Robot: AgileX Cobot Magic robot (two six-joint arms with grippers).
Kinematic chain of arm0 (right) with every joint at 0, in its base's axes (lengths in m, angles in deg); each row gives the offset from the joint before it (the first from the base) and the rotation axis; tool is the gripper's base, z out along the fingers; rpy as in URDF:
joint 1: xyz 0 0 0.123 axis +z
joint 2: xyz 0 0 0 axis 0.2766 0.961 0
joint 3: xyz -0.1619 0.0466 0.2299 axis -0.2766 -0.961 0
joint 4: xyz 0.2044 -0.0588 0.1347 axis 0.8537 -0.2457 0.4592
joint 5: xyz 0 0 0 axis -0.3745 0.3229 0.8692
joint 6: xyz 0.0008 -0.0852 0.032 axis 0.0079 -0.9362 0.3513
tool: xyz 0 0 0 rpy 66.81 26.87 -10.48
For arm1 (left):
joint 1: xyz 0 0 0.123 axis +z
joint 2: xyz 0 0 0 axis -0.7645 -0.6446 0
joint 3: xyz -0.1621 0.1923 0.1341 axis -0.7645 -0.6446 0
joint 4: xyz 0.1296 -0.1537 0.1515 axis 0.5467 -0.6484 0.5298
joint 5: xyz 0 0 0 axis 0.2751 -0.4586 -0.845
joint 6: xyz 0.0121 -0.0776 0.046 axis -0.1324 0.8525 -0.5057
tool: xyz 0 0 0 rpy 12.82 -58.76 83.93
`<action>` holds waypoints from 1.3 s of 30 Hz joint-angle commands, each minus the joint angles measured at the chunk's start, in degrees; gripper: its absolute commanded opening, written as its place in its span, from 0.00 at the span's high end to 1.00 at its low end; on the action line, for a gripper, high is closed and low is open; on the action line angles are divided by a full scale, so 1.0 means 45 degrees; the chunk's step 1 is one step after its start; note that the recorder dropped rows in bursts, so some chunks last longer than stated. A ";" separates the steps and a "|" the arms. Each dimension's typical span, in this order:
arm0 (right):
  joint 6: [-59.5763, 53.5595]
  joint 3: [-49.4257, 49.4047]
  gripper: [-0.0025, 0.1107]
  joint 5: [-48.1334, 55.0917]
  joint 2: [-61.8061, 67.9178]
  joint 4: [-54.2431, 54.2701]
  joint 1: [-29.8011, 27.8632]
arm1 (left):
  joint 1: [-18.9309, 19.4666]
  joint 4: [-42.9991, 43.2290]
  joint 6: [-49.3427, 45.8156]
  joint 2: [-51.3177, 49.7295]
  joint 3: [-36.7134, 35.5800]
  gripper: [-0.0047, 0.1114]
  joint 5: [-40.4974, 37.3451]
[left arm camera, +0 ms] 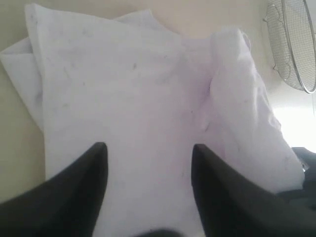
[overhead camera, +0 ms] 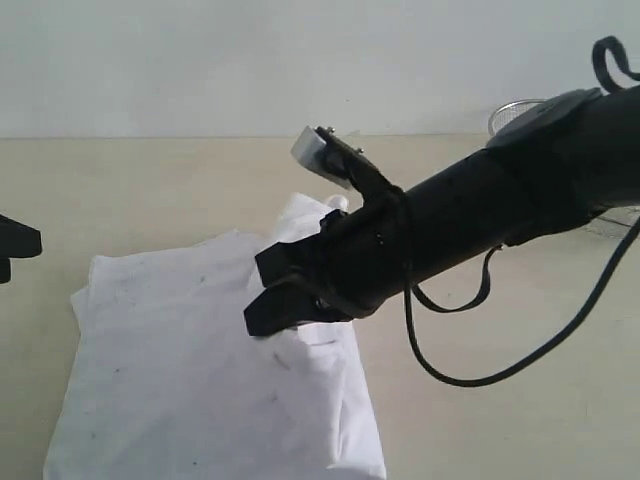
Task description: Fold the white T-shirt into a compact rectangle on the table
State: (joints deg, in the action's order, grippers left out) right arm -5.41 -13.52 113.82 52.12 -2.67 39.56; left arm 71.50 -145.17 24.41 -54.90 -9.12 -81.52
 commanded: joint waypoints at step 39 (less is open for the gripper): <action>0.0397 0.2676 0.98 -0.0485 0.1858 0.0154 0.2774 | -0.0033 -0.0059 -0.0070 -0.0006 -0.0037 0.54 -0.0141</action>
State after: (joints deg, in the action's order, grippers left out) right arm -3.31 -2.81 111.10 60.67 -2.77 52.00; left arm 71.50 -145.17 24.41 -54.90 -9.12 -81.62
